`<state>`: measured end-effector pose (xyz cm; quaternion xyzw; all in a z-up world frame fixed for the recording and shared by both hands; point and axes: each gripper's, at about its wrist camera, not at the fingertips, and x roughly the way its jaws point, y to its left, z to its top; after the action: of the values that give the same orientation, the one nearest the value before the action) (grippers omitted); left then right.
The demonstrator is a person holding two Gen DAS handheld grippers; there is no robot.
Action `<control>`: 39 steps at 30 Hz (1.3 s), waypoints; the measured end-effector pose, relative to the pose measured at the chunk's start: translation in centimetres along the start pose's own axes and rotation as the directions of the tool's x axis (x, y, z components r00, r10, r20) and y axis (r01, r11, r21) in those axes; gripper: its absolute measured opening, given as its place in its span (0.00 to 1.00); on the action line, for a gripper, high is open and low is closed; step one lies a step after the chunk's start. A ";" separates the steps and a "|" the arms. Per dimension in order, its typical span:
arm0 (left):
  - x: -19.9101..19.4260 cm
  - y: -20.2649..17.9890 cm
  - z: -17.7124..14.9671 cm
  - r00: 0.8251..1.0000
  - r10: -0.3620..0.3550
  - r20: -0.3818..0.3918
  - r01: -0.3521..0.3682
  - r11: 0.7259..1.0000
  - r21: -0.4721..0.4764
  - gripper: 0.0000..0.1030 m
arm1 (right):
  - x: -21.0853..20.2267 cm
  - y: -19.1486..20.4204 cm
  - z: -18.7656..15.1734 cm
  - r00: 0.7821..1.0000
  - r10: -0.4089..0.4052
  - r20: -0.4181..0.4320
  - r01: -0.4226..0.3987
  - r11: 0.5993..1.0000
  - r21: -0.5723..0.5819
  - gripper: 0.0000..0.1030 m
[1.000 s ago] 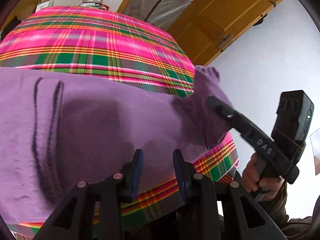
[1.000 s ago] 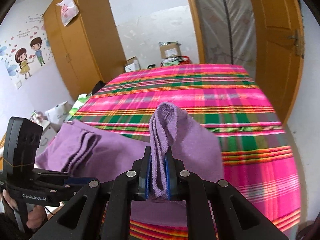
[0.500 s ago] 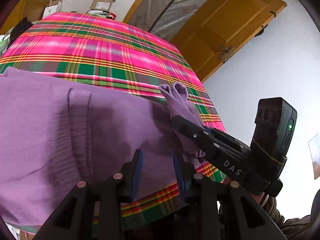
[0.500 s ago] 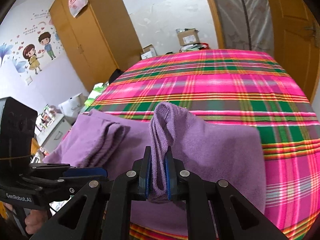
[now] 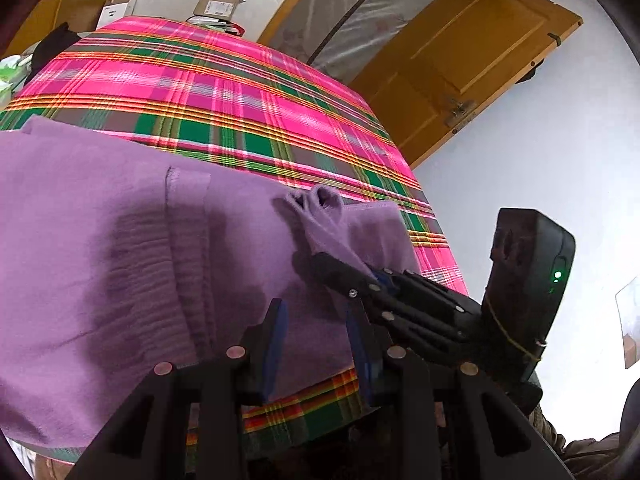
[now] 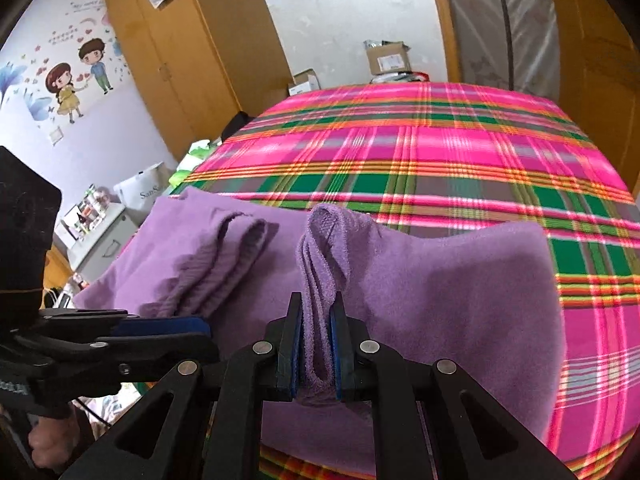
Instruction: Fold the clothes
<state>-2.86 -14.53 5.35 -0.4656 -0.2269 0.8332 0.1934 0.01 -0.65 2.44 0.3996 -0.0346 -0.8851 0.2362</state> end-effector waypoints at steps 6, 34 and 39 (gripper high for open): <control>-0.4 0.8 0.1 1.000 0.005 0.011 -0.004 1.000 -0.023 0.30 | 1.0 0.3 -0.5 1.000 0.003 -0.030 -0.004 1.000 -0.017 0.22; -0.9 1.0 0.1 0.998 0.045 0.038 -0.042 0.998 -0.054 0.30 | 0.9 0.1 -0.8 0.980 0.199 0.018 -0.200 0.979 0.036 0.30; -1.0 1.4 0.2 0.998 0.054 0.042 -0.051 0.996 -0.069 0.30 | 1.9 0.9 -1.4 0.953 0.303 -0.013 -0.302 0.953 0.037 0.30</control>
<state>-2.73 -16.26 5.36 -0.4592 -0.2469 0.8399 0.1508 0.36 -2.10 0.41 0.4017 -0.1086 -0.8341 0.3622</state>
